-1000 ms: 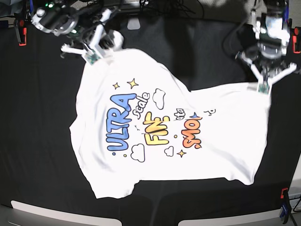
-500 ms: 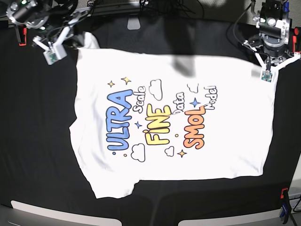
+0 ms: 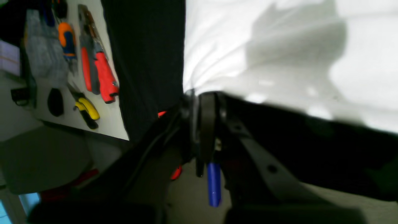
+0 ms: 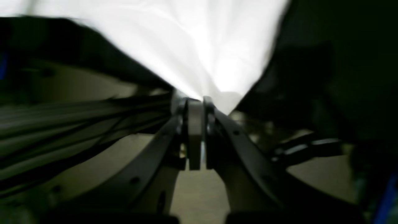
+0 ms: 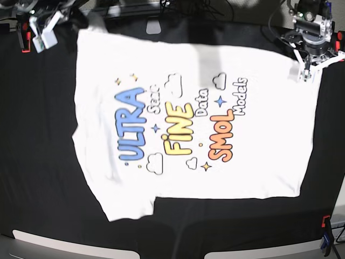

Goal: Layout the t-shirt on the table in an organized manner, then fold the t-shirt properly
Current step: 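Lift the shirt side with the right gripper and fold it over the print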

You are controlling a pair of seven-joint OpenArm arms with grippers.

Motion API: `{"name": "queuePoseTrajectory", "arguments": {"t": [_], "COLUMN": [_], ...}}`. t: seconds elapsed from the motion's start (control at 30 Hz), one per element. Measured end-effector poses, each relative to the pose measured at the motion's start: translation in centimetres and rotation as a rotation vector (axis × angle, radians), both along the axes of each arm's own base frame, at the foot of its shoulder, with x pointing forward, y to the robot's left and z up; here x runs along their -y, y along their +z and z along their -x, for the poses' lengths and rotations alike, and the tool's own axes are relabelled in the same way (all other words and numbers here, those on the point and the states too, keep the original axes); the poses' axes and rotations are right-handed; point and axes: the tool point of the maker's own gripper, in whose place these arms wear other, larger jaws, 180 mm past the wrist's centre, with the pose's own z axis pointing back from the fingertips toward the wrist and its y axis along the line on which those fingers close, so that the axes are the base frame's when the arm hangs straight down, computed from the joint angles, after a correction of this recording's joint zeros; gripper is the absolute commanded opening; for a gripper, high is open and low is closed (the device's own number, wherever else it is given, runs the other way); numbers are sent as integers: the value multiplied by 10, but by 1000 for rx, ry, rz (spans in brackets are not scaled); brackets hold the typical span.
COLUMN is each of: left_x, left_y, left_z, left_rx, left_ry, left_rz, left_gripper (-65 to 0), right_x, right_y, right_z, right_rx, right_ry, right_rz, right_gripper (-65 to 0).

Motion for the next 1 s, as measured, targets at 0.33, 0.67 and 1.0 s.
{"name": "queuePoseTrajectory", "arguments": {"t": [0.33, 0.67, 1.0], "left_x": [0, 22, -9], "left_y": [7, 27, -16], "left_z": [-11, -60, -95], "left_rx": [43, 214, 165], "left_ry": [-52, -91, 19], "left_rz": [8, 151, 186], "left_gripper": [-650, -650, -650], "right_x": [-4, -4, -4], "right_y": [6, 37, 0], "right_z": [-13, -98, -164], "right_rx": [53, 317, 301], "right_ry": [-8, -21, -72], "right_rz": [-33, -52, -162], "right_gripper": [-650, -650, -650]}}
